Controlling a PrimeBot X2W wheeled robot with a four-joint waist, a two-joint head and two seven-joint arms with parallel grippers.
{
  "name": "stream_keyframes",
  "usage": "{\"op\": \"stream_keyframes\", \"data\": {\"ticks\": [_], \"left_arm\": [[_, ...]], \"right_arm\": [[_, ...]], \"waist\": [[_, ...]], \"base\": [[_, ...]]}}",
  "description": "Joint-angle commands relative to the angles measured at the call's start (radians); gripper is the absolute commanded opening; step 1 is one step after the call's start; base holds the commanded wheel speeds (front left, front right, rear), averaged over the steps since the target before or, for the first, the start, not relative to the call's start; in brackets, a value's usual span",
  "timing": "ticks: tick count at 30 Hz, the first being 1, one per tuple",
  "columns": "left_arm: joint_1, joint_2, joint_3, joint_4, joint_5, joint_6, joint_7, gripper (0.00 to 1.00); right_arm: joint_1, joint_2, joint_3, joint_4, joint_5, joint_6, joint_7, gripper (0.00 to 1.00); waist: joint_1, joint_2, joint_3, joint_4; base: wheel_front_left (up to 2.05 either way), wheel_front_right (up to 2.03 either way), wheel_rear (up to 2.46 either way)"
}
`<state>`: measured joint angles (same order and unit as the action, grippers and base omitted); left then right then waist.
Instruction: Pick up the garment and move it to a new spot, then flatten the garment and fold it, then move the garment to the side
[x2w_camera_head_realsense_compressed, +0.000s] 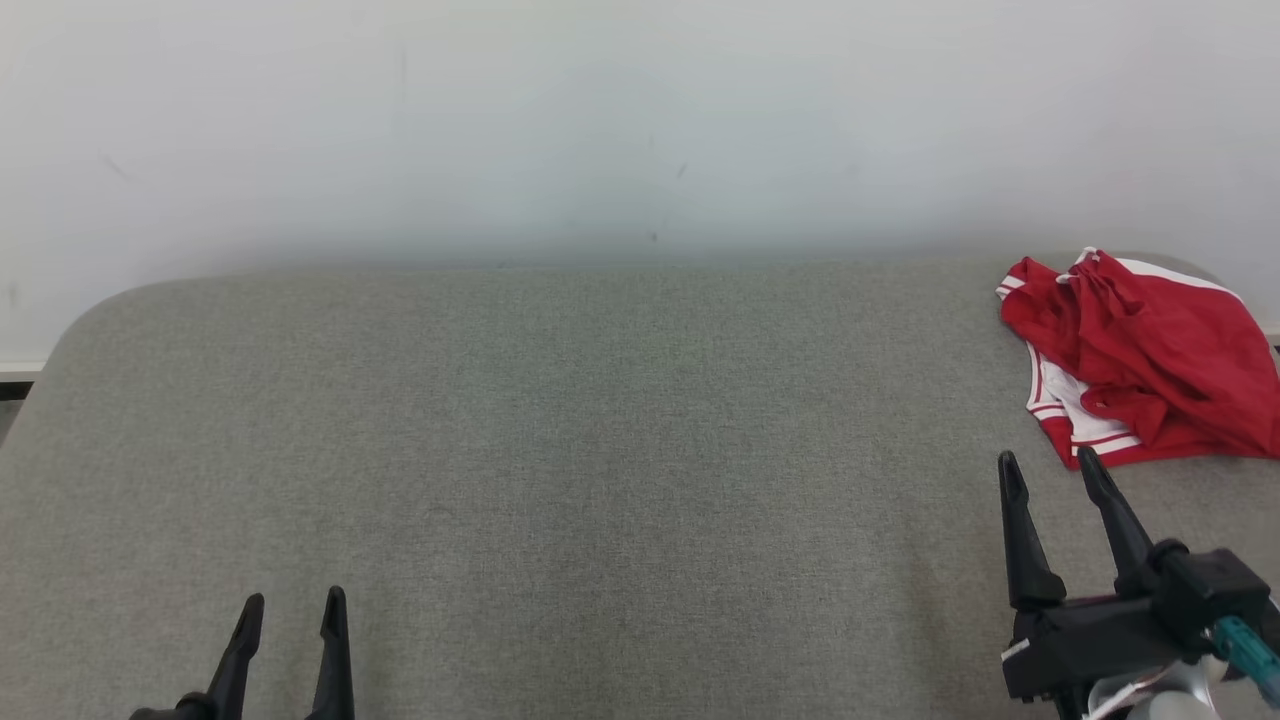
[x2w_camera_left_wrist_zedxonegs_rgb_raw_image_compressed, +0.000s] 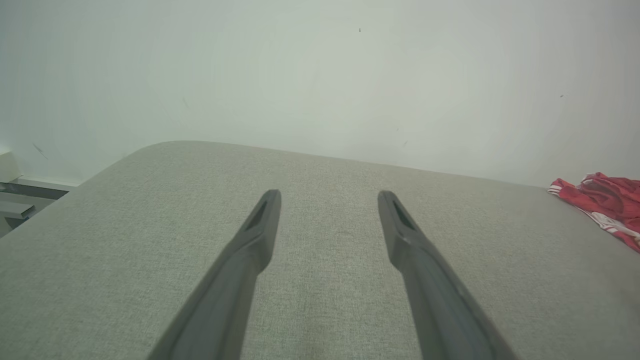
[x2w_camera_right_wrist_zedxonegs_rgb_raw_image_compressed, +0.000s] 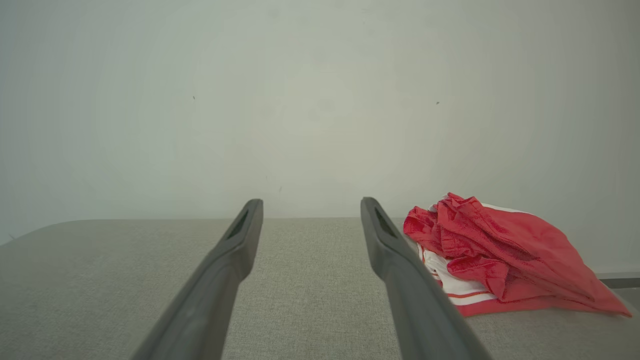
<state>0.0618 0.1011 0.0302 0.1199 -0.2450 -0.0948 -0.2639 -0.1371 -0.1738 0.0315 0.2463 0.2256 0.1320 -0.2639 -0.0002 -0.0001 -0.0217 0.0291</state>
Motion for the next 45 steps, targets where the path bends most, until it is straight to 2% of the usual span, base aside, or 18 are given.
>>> {"op": "stream_keyframes", "data": {"ticks": [1, 9, 20, 21, 26, 45], "left_arm": [[0.007, -0.003, 0.002, 0.005, 0.003, 0.001, 0.0, 1.0], [0.008, -0.01, -0.002, 0.033, 0.017, -0.009, 0.0, 1.0], [-0.007, -0.017, -0.009, 0.077, 0.034, -0.021, 0.0, 1.0], [-0.001, -0.017, -0.009, 0.076, 0.026, -0.02, 0.0, 0.0], [0.018, -0.025, -0.009, 0.122, 0.014, -0.02, 0.005, 0.0], [-0.03, -0.031, 0.014, 0.122, -0.31, -0.024, 0.093, 0.0]], "right_arm": [[0.015, 0.008, -0.005, -0.01, -0.01, -0.003, 0.0, 1.0], [0.118, 0.072, -0.049, -0.041, -0.023, -0.003, 0.0, 1.0], [0.15, 0.094, -0.044, -0.026, -0.03, -0.003, 0.0, 1.0], [0.143, 0.092, -0.043, -0.027, -0.033, 0.0, 0.0, 0.0], [0.164, 0.096, -0.042, 0.017, -0.027, 0.0, 0.004, 0.0], [0.13, 0.102, -0.068, 0.011, 0.304, 0.0, 0.092, 0.0]], "waist": [[0.0002, 0.0001, -0.008, 0.007], [0.0002, 0.0001, -0.03, 0.008], [0.0002, 0.0001, -0.046, 0.007], [0.0002, 0.0001, -0.046, 0.007], [0.0002, 0.0001, -0.046, 0.007], [0.0002, 0.0001, -0.036, 0.002]], "base": [[0.0, 0.0, 0.0], [0.0, 0.0, 0.0], [0.0, 0.0, 0.0], [0.0, 0.0, 0.0], [0.0, 0.0, 0.0], [0.0, 0.0, 0.0]]}}
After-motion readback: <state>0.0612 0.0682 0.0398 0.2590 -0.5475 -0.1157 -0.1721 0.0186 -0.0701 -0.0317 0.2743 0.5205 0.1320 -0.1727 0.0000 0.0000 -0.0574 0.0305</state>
